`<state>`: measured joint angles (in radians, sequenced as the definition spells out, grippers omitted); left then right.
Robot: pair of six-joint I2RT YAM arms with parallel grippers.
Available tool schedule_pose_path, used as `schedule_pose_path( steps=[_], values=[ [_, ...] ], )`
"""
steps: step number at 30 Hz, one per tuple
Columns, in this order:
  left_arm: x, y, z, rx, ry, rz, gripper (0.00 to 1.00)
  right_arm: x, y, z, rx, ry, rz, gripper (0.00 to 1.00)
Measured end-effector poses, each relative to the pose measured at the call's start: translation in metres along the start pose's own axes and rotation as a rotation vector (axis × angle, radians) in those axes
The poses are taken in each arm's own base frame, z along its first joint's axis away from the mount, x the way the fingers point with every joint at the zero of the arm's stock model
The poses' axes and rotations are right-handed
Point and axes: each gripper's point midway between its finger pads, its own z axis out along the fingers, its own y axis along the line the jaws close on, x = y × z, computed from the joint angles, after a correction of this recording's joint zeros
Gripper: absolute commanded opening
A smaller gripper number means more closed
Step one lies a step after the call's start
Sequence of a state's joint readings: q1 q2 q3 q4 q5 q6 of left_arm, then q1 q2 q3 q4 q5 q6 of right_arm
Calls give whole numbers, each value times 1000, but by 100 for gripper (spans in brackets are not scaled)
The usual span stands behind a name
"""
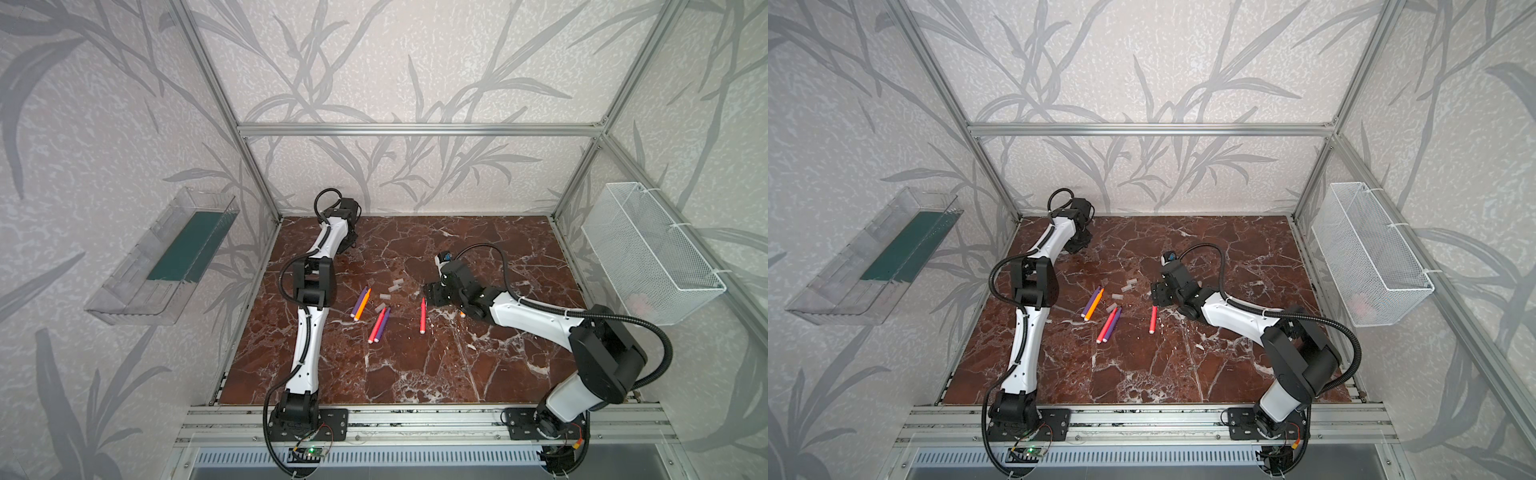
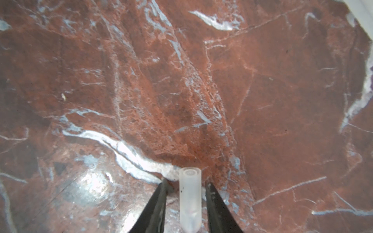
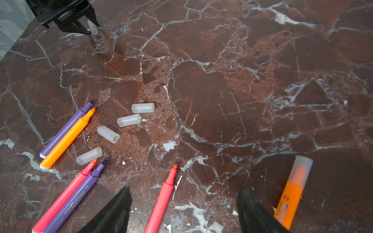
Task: Insert the pens into the pen caps
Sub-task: 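Reach the left gripper to the far edge and grasp the lone white cap, then grasp the pink marker with the right gripper while the left lifts the cap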
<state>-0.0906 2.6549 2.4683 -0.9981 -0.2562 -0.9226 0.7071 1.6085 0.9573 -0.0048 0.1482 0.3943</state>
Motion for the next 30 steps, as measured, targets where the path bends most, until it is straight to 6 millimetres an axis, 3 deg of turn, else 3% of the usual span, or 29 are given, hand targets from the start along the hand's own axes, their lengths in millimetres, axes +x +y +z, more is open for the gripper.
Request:
schedule_pose_path(
  steps=[11, 20, 24, 26, 30],
  values=[
    [5, -2, -3, 15, 42, 15, 29, 0, 0, 0, 0, 0, 1, 81],
    [6, -2, -3, 17, 47, 28, 14, -1, 0, -1, -1, -2, 2, 81],
    [3, -3, -3, 21, 44, 30, 9, 6, -4, -2, 20, 27, 1, 81],
    [3, -2, -3, 21, 44, 31, 1, 11, -5, -2, 33, 45, 2, 81],
    [3, -3, -3, 24, 46, 45, 0, 25, -2, -5, 65, 84, -14, 85]
  ],
)
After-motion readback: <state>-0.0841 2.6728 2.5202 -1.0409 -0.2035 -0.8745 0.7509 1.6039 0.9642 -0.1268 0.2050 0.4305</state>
